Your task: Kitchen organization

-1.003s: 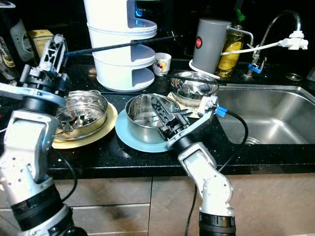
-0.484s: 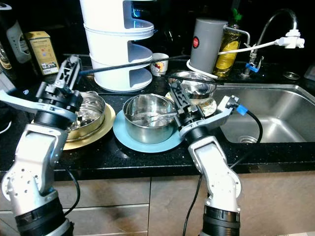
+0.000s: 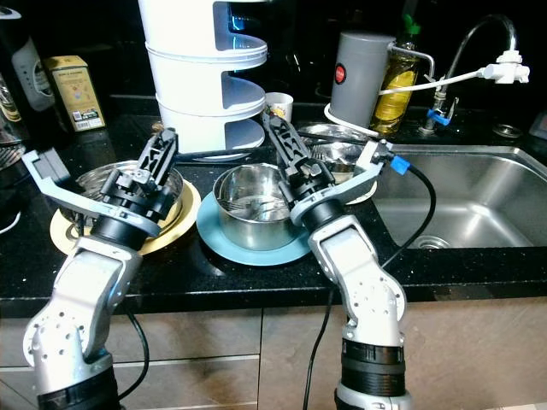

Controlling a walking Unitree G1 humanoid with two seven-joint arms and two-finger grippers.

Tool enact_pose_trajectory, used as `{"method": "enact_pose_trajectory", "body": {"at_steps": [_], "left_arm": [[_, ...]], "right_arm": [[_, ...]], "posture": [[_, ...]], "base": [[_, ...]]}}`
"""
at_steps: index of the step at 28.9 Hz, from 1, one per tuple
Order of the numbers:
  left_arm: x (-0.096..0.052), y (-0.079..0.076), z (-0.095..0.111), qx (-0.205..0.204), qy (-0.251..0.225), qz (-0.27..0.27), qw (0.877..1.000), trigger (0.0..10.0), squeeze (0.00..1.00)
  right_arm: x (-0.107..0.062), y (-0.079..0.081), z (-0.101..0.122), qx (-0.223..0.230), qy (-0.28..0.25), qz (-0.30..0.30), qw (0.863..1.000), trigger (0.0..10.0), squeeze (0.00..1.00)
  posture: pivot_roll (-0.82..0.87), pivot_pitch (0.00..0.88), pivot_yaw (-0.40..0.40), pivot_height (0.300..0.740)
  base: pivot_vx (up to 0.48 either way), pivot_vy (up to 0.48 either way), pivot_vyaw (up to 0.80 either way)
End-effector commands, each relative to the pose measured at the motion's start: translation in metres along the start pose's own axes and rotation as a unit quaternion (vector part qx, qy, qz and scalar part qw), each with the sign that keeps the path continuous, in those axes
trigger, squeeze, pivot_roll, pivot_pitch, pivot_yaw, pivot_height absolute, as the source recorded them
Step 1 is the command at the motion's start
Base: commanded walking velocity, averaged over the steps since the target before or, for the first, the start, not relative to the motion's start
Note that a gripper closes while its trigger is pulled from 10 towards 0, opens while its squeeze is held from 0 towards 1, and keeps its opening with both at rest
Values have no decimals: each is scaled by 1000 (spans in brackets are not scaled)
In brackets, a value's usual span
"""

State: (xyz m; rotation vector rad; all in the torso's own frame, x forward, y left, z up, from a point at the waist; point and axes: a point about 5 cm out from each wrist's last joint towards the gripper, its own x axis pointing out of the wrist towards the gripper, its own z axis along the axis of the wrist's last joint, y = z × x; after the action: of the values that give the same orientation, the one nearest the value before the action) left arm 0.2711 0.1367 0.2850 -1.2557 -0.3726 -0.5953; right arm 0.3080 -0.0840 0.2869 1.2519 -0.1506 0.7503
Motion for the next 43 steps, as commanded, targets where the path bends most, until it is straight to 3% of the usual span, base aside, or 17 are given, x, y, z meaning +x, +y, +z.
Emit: {"method": "enact_pose_trajectory", "body": {"at_steps": [1, 2, 3, 4, 36, 37, 38, 39, 40, 41, 42, 43], "left_arm": [[-1, -4, -3, -1, 9, -14, 1000, 0, 0], [-2, -3, -3, -1, 7, -12, 1000, 0, 0], [-2, -3, -3, -1, 3, -9, 1000, 0, 0], [-3, -2, -2, 0, -2, -6, 1000, 0, 0], [-7, 7, 9, 13, -3, 1, 1000, 0, 0], [-7, 7, 8, 18, 3, 6, 1000, 8784, 0], [-7, 7, 8, 18, 3, 6, 1000, 8784, 0], [-7, 6, 7, 20, 4, 9, 1000, 10000, 0], [-7, 6, 7, 20, 4, 9, 1000, 10000, 0], [-7, 5, 6, 23, 4, 10, 1000, 10000, 86], [-6, 3, 4, 22, 3, 4, 1000, 10000, 1000], [-6, 1, 3, 25, 3, 4, 1000, 10000, 1000]], "right_arm": [[11, 16, -18, 50, -2, 32, 998, 10000, 0], [11, 16, -18, 52, -2, 31, 998, 8627, 0], [11, 15, -18, 58, -4, 28, 998, 8627, 0], [11, 15, -17, 64, -6, 25, 998, 118, 0], [10, 16, -11, 62, -24, 23, 998, 0, 0], [9, 16, -9, 60, -27, 23, 998, 0, 0], [9, 16, -9, 60, -27, 23, 998, 0, 0], [10, 15, -7, 59, -30, 22, 998, 0, 0], [10, 15, -7, 59, -30, 22, 998, 0, 0], [9, 15, -6, 59, -30, 23, 998, 0, 0], [10, 15, -5, 58, -31, 23, 998, 0, 0], [10, 15, -5, 58, -32, 23, 998, 0, 0]], "posture": [[-32, 51, -54, 740], [-29, 50, -56, 740], [-28, 49, -58, 740], [-28, 49, -58, 740], [-33, 60, -54, 740], [-33, 62, -54, 740], [-33, 62, -54, 740], [-34, 62, -54, 740], [-34, 62, -54, 740], [-33, 63, -54, 740], [-33, 63, -54, 740], [-33, 63, -55, 740]], "base": [[0, 0, 0], [0, 0, 0], [0, 0, 0], [0, 0, 0], [0, 0, 0], [0, 0, 0], [0, 0, 0], [0, 0, 0], [0, 0, 0], [0, 0, 0], [0, 0, 0], [0, 0, 0]]}}
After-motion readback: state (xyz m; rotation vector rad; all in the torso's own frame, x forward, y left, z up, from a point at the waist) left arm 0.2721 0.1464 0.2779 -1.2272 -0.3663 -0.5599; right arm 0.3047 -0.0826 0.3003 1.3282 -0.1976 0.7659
